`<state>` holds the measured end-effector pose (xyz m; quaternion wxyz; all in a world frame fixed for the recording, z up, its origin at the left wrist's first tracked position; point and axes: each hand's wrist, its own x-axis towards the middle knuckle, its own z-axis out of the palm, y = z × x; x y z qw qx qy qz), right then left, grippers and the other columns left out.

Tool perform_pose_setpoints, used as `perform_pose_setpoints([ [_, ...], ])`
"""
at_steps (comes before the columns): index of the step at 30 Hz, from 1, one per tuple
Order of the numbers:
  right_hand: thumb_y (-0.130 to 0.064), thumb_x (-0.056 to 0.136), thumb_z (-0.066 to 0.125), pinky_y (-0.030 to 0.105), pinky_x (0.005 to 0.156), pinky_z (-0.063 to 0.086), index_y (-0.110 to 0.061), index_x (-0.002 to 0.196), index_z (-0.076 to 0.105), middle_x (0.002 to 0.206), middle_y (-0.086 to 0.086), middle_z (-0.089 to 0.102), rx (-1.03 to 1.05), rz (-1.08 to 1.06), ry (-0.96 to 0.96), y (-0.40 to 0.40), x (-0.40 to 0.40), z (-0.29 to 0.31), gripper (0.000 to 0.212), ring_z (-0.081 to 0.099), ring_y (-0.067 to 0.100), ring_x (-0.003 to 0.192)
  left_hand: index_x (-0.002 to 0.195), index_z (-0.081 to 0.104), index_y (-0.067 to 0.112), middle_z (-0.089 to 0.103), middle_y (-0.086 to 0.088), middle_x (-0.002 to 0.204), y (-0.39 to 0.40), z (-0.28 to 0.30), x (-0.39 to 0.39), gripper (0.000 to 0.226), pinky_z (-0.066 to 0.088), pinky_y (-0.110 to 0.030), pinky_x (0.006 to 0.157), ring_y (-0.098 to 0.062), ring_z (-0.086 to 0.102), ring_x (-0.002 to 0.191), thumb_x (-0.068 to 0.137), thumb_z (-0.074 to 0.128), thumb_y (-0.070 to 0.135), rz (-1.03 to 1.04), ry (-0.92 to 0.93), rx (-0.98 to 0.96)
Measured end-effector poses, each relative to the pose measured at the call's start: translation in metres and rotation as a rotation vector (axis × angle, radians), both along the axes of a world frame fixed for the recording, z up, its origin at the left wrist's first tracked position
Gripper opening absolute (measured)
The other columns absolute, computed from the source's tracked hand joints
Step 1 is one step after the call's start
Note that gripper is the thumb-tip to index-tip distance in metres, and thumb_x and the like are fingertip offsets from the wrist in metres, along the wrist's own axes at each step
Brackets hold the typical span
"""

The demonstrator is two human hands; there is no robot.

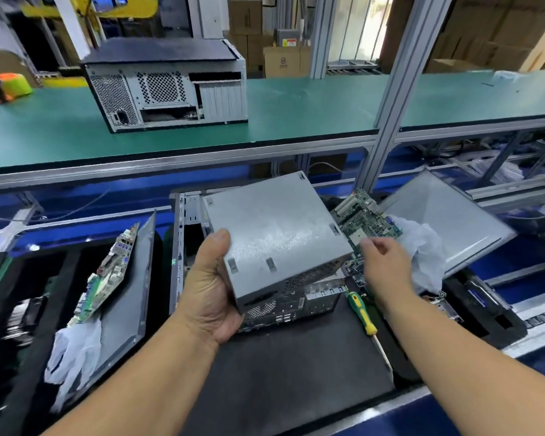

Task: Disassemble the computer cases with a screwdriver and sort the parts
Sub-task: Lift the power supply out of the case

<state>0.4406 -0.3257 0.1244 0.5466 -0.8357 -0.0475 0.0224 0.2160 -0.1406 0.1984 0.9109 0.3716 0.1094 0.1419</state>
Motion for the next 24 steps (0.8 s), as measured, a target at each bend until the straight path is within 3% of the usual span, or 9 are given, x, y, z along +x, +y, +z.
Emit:
perform_pose_setpoints([
  [2,-0.047,0.087,0.064,0.035,0.065,0.051,-0.028,0.097,0.068,0.088,-0.001,0.069,0.195,0.178,0.023,0.027,-0.005,0.065,0.022,0.064,0.018,0.074,0.137,0.063,0.015,0.066,-0.025,0.133,0.002,0.01,0.002,0.097,0.061,-0.054,0.074,-0.045,0.069,0.112,0.054,0.094,0.053,0.042,0.002,0.023],
  [4,-0.057,0.085,0.064,0.032,0.056,0.053,-0.031,0.102,0.069,0.089,0.002,0.07,0.271,0.457,0.118,0.048,-0.017,0.117,0.031,0.065,0.017,0.069,0.15,0.046,0.01,0.055,-0.03,0.144,0.006,0.019,0.004,0.114,0.055,-0.067,0.089,-0.051,0.059,0.126,0.056,0.095,0.051,0.103,-0.029,0.077],
  [5,-0.064,0.083,0.065,0.034,0.059,0.056,-0.034,0.106,0.071,0.096,0.001,0.075,0.257,0.595,0.187,0.055,-0.024,0.135,0.038,0.071,0.019,0.075,0.152,0.042,0.01,0.052,-0.03,0.147,0.008,0.024,0.006,0.114,0.048,-0.075,0.096,-0.053,0.054,0.131,0.059,0.094,0.048,0.132,-0.072,0.107],
  [8,-0.075,0.072,0.075,0.05,0.092,0.059,-0.031,0.12,0.074,0.121,0.008,0.075,0.261,0.851,0.478,0.064,-0.038,0.165,0.066,0.073,0.033,0.108,0.153,0.038,0.008,0.048,-0.032,0.149,0.017,0.039,0.011,0.103,0.036,-0.083,0.101,-0.056,0.047,0.135,0.067,0.087,0.035,0.194,-0.139,0.177],
  [13,-0.045,0.06,0.093,0.06,0.106,0.048,-0.016,0.117,0.078,0.127,0.016,0.071,0.435,1.015,0.637,0.062,-0.04,0.172,0.066,0.071,0.034,0.111,0.15,0.04,0.002,0.05,-0.034,0.146,0.031,0.052,0.012,0.108,0.041,-0.076,0.104,-0.055,0.05,0.133,0.063,0.09,0.042,0.176,-0.146,0.284],
  [15,-0.04,0.057,0.093,0.061,0.102,0.05,-0.012,0.118,0.077,0.122,0.018,0.072,0.458,1.032,0.621,0.06,-0.041,0.166,0.069,0.072,0.035,0.105,0.152,0.041,0.01,0.053,-0.028,0.147,0.039,0.045,0.009,0.095,0.041,-0.074,0.107,-0.052,0.049,0.135,0.072,0.083,0.04,0.114,-0.116,0.315],
  [19,-0.03,0.059,0.091,0.05,0.077,0.06,-0.004,0.129,0.066,0.115,0.022,0.073,0.654,1.006,0.511,0.044,-0.038,0.157,0.079,0.074,0.038,0.097,0.147,0.051,0.04,0.061,0.001,0.146,0.062,0.024,-0.003,0.087,0.044,-0.055,0.112,-0.027,0.056,0.136,0.073,0.069,0.081,-0.062,0.133,0.655],
  [22,-0.019,0.068,0.076,0.054,0.077,0.059,-0.008,0.135,0.06,0.118,0.023,0.071,0.702,0.985,0.344,0.022,-0.026,0.153,0.07,0.072,0.041,0.099,0.109,0.068,0.053,0.069,0.02,0.12,0.08,-0.006,-0.004,0.059,0.046,-0.038,0.101,-0.012,0.061,0.123,0.071,0.049,0.094,0.284,0.5,0.832],
  [24,-0.018,0.064,0.072,0.058,0.078,0.058,-0.008,0.139,0.053,0.12,0.026,0.068,0.627,0.938,0.269,0.006,-0.016,0.15,0.078,0.071,0.045,0.098,0.116,0.064,0.038,0.067,0.011,0.121,0.092,-0.028,0.002,0.053,0.046,-0.036,0.087,-0.016,0.062,0.114,0.084,0.05,0.079,0.468,0.706,0.943],
])
